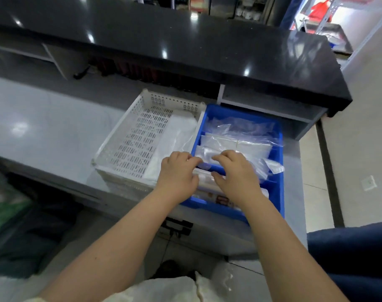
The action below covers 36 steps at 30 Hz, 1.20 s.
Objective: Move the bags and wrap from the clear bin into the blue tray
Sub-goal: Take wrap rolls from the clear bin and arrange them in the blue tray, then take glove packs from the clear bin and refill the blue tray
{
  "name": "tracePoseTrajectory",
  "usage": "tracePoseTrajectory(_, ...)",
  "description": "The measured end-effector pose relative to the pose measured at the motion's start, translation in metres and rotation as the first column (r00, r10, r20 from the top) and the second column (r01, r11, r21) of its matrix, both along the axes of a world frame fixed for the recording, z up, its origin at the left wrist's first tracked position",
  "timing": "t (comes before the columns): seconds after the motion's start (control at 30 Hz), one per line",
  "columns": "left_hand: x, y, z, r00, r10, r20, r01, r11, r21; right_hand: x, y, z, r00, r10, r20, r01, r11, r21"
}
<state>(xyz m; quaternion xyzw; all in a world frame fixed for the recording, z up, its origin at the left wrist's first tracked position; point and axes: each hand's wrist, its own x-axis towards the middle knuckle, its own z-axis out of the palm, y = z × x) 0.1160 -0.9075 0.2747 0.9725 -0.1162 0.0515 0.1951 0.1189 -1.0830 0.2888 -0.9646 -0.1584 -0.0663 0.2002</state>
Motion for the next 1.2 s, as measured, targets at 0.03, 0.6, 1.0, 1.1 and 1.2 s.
tracePoseTrajectory(0.03,0.003,0.010,0.003,0.999,0.037,0.002,-0.037,0.999,0.007,0.008,0.011,0.003,1.000,0.029,0.010,-0.029,1.000,-0.011)
tracePoseTrajectory(0.6,-0.113,0.409,0.013,0.719,0.687,0.111,-0.695,0.713,0.091,0.004,0.440,0.014,0.718,0.693,0.064,-0.659,0.707,-0.256)
tracePoseTrajectory(1.0,-0.224,0.695,-0.044,0.369,0.921,-0.125,-0.913,0.384,0.135,-0.045,0.751,-0.038,0.479,0.871,-0.106,-0.859,0.441,-0.261)
tracePoseTrajectory(1.1,-0.220,0.737,-0.066,0.316,0.931,-0.182,-0.933,0.340,0.122,-0.030,0.801,-0.056,0.466,0.869,-0.165,-0.872,0.420,-0.250)
tracePoseTrajectory(1.2,-0.203,0.779,-0.091,0.275,0.936,-0.221,-0.940,0.310,0.143,-0.007,0.853,-0.081,0.451,0.867,-0.212,-0.886,0.405,-0.227)
